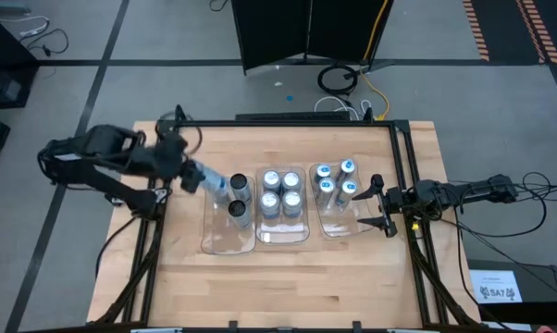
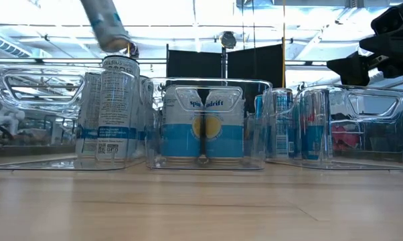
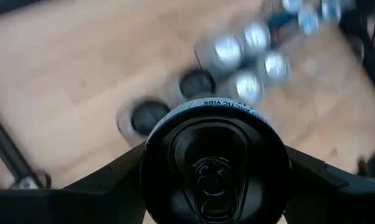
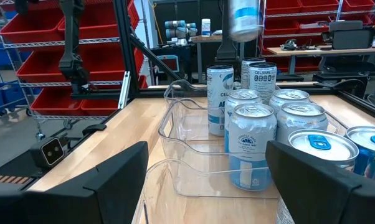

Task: Sort soda cans
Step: Put the white soda can into the left transparent bin

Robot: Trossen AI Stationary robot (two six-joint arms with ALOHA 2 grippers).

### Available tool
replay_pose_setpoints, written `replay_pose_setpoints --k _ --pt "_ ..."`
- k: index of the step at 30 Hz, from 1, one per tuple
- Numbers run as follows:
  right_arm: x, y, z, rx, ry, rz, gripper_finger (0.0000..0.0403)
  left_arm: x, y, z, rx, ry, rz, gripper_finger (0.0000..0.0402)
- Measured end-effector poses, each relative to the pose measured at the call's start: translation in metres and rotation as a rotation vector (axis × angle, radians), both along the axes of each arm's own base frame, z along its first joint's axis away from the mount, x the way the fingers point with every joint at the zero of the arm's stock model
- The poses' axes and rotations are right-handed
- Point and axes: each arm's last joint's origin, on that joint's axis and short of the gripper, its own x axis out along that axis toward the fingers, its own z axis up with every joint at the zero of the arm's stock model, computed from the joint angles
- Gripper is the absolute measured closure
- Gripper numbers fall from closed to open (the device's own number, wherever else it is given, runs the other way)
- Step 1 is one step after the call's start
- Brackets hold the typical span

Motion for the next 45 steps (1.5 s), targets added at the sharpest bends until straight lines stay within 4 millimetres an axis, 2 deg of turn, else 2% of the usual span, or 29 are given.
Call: replay_pose_setpoints --k 4,10,14,17,21,31,37,40,45 --pt "0.000 0.000 0.000 0.000 0.000 0.000 0.0085 0.006 -0.023 -0.006 -0.028 0.039 -0.069 0.0118" --pt "0.000 0.000 0.000 0.000 0.000 0.000 0.0085 0.028 -0.051 -0.020 0.031 0.101 -0.117 0.0118" --pt "0.000 0.000 0.000 0.000 0.000 0.000 0.0085 0.046 -0.062 -0.033 0.031 0.173 -0.138 0.0118" --pt "0.000 0.000 0.000 0.000 0.000 0.000 0.0085 0.051 -0.065 -0.037 0.040 0.193 -0.140 0.0118" --pt "0.000 0.000 0.000 0.000 0.000 0.000 0.0085 0.050 -0.069 -0.037 0.040 0.194 -0.153 0.0118" --pt "0.000 0.000 0.000 0.000 -0.001 0.000 0.0085 0.030 -0.081 -0.028 0.020 0.146 -0.230 0.0118" --pt "0.000 0.000 0.000 0.000 0.000 0.000 0.0085 0.027 -0.086 -0.028 0.048 0.137 -0.250 0.0118" --pt "0.000 0.000 0.000 0.000 -0.001 0.000 0.0085 0.028 -0.089 -0.038 0.058 0.171 -0.258 0.0118" --pt "0.000 0.000 0.000 0.000 0.000 0.000 0.0085 0.024 -0.089 -0.076 0.062 0.318 -0.245 0.0118"
